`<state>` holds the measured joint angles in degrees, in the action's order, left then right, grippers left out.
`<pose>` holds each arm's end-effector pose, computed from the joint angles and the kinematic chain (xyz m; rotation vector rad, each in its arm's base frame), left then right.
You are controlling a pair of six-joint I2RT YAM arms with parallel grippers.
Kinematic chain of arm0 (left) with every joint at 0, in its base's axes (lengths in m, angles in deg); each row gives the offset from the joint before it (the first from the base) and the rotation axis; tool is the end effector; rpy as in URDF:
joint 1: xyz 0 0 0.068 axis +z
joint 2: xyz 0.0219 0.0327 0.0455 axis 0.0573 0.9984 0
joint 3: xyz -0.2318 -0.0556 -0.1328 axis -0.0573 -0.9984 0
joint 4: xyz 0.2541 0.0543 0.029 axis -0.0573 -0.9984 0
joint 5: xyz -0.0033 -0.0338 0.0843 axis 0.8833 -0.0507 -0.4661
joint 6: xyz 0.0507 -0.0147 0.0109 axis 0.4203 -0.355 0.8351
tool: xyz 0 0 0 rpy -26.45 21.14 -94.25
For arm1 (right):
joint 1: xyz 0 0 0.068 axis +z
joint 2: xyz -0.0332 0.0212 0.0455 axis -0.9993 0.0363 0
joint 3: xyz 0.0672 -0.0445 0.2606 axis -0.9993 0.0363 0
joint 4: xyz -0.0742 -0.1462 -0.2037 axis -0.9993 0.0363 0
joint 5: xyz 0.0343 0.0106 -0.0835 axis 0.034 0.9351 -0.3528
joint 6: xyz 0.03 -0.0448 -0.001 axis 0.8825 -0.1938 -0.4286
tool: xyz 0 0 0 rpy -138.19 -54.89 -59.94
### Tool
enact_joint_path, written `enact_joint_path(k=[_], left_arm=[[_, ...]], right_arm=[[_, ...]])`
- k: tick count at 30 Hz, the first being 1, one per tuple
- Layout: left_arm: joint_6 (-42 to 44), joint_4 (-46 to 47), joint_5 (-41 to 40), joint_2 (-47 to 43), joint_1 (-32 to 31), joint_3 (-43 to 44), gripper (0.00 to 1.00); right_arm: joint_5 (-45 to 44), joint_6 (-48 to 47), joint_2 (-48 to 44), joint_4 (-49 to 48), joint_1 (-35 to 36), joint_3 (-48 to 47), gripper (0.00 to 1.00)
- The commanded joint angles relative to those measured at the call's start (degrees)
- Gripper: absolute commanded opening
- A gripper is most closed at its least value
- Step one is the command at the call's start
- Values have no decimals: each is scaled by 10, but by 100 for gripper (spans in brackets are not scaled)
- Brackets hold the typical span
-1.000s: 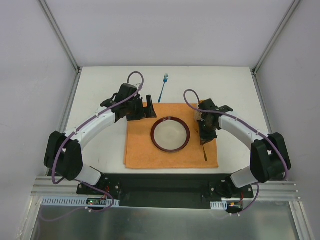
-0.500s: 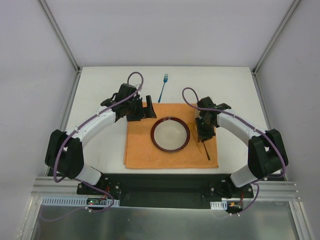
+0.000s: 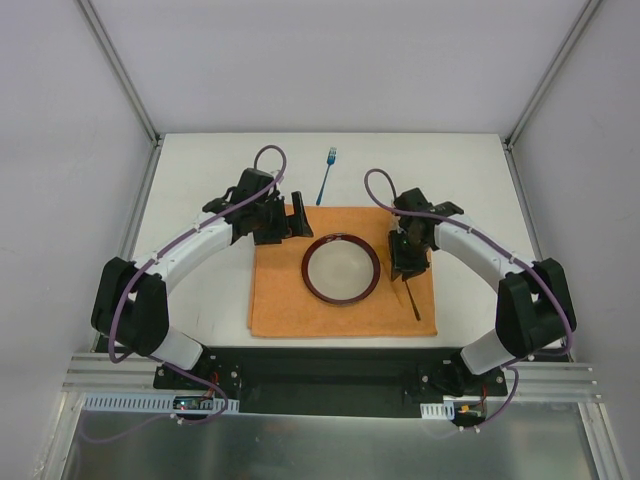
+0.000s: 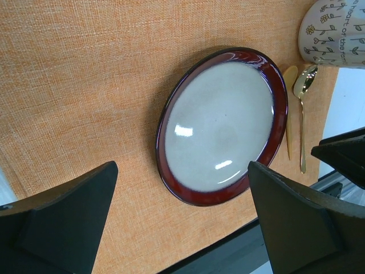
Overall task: Set the dinner table for one person
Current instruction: Place the spoon on the napkin.
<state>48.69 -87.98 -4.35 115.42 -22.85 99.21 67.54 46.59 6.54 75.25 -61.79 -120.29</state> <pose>0.2898 -0.1525 0.2621 0.0080 2.4157 -0.8014 0.2570 0.1296 0.2189 -0.5494 2.8009 0.2345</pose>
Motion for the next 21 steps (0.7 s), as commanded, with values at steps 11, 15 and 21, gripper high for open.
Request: enact_joint_path(k=[11,15,21], left_arm=[[-10,10,-13,-53,5,-35,99],[-5,10,-11,-55,5,-39,99],[0,7,0,-59,5,-34,99]], right_arm=[[-139,-42,60,-19,114,-74,34],[-204,-35,29,-76,136,-44,36],[-189,-27,-76,-281,137,85,42]])
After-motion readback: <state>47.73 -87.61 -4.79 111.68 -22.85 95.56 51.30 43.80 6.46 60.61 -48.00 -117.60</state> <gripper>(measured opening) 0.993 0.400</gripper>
